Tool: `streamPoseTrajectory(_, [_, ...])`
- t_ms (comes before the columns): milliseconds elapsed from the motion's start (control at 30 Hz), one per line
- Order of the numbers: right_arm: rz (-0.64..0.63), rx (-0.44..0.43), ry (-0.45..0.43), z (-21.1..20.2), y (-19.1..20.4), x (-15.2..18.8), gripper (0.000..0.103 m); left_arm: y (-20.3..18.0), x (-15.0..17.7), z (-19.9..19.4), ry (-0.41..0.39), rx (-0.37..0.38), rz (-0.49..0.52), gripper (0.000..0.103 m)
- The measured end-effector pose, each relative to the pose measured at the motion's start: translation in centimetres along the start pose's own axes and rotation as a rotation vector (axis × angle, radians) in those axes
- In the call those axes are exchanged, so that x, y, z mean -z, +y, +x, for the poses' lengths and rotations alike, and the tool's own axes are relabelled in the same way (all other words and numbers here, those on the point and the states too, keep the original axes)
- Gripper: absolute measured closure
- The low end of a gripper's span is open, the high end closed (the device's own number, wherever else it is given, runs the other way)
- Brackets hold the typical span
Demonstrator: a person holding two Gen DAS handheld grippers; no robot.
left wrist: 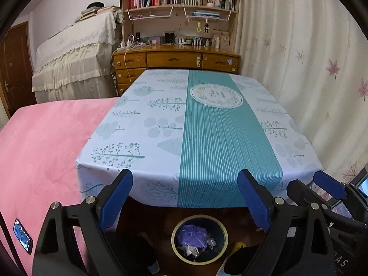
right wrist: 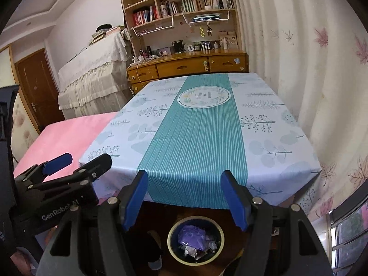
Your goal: Collect trash
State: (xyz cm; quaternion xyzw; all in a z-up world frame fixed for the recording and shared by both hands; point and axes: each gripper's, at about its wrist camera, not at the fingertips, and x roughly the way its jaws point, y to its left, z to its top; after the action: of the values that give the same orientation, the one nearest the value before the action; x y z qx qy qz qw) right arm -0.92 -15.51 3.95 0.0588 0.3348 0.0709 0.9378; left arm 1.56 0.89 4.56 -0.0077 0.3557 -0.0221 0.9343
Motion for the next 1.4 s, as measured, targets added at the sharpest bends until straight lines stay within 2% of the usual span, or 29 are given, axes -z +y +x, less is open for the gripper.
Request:
streamPoseTrajectory(167, [0.011,0.005,0.006,0.4,-0.2,0.1,0.037,-0.1,0.1,0.5,0.024,0.000,0.002,0.012])
streamPoseTrajectory(1400, [0.024,0.005,0.023,1.2,-0.5,0.4,0.037,0.1,0.6,0.8,0.050,-0.012,0.000,0.012])
